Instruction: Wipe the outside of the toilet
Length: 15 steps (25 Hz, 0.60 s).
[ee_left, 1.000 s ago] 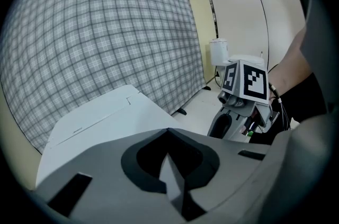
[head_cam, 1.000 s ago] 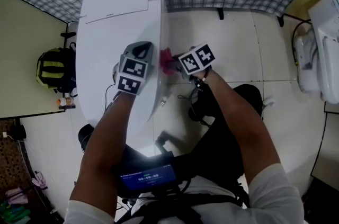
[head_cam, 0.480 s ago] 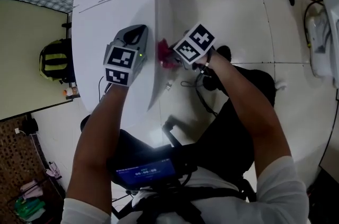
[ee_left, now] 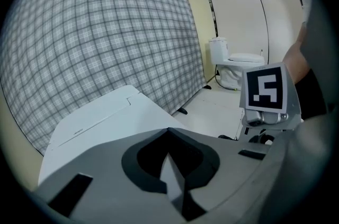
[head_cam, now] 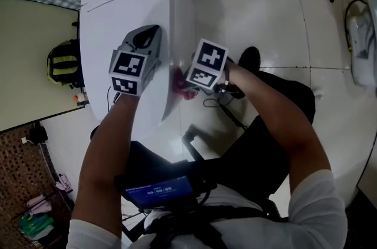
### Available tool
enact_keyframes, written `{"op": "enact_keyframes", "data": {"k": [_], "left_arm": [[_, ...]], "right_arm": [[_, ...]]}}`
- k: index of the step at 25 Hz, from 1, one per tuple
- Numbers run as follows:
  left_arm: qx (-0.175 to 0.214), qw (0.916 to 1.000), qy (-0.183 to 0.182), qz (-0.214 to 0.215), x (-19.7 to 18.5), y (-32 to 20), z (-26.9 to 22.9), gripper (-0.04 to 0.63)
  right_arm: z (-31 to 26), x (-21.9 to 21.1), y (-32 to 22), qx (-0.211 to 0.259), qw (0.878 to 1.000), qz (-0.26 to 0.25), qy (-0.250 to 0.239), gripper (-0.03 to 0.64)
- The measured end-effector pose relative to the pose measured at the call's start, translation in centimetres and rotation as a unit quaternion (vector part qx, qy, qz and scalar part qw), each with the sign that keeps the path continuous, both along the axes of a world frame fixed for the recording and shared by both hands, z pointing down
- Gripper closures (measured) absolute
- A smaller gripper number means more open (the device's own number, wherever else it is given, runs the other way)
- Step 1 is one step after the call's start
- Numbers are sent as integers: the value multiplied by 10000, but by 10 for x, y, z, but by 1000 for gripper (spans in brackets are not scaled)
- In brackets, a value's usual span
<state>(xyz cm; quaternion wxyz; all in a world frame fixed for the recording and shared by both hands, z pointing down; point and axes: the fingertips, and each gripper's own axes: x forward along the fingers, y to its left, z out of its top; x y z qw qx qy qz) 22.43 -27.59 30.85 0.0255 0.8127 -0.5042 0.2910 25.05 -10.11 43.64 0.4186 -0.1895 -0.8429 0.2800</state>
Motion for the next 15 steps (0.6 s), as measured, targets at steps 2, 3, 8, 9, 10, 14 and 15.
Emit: {"op": "enact_keyframes", "data": {"k": [2,3,8,9,10,14,15], "left_arm": [[4,10000,-9,-5,1,0,0,612],[7,10000,-16,-9,1,0,0,612],[8,10000,-23,-22,0,0,0,612],[9,10000,-24,-22,0,0,0,612],[8,10000,-26,-21,0,0,0,612],[3,10000,-29,-20,0,0,-1,612],[2,10000,-26,-21,0,0,-1,612]], "right_arm": [[3,0,10,-33,9998,-170,40,483],[5,0,14,-37,9997,-249,62,483],[9,-2,34,47,9978,-665,40,483],[9,-2,38,50,9972,-740,20,483],[10,-2,41,51,9967,-807,3,483],[10,-4,55,37,9940,-1094,-45,483],[9,-5,59,26,9929,-1184,-83,483]]}}
